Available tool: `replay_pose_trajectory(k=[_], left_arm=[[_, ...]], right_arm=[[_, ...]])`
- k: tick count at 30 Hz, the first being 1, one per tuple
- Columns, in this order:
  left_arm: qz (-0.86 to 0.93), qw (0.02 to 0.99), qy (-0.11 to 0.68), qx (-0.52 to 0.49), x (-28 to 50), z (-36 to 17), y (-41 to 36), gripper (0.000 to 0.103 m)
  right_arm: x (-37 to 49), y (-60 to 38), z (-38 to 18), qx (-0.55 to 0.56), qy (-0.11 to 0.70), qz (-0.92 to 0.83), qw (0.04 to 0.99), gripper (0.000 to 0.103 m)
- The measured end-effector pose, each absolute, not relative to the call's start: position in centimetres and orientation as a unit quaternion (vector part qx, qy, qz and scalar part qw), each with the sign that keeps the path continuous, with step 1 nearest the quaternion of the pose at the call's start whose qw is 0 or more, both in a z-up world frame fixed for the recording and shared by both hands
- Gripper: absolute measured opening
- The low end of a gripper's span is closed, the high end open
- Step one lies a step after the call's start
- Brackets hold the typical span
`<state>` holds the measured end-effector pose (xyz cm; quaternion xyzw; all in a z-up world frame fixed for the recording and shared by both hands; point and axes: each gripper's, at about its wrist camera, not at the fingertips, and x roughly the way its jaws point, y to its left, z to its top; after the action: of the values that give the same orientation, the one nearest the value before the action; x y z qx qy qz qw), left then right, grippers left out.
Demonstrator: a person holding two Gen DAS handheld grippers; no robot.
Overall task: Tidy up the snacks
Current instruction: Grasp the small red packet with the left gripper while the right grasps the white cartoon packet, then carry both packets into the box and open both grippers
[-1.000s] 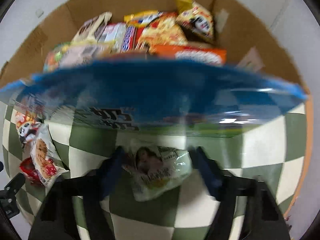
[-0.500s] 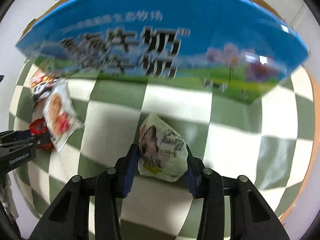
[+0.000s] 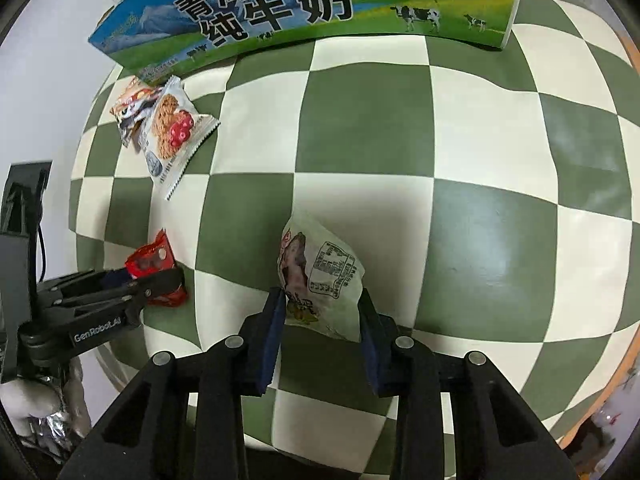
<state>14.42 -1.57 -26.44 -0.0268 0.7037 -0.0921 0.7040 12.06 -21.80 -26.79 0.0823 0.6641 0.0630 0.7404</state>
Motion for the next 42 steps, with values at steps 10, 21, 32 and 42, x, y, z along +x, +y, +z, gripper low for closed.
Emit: replay_pose_trajectory(k=[10, 21, 32, 42], left_arm=[[-0.087, 0.692, 0.716, -0.031, 15.4, -27.8, -1.8, 0.038], [-0.097, 0.709, 0.698, -0.02, 15.2, -24.9, -4.0, 0.033], [-0.163, 0.756, 0.631, -0.062, 18.5, -13.5, -6.8, 0.033], [-0.187, 0.795, 0.574, -0.058, 32.7, -5.9, -7.4, 0.034]], right_arm=[[15.3, -18.7, -27.8, 0.077, 0.674, 0.044, 0.734, 0.067], [14.4, -19.2, -26.2, 0.076, 0.632, 0.029, 0.77, 0.044], [15.0, -22.2, -18.2, 0.089, 0.565, 0.05, 0.819, 0.043], [24.5, -24.8, -7.9, 0.134, 0.482, 0.05, 0.864, 0.043]])
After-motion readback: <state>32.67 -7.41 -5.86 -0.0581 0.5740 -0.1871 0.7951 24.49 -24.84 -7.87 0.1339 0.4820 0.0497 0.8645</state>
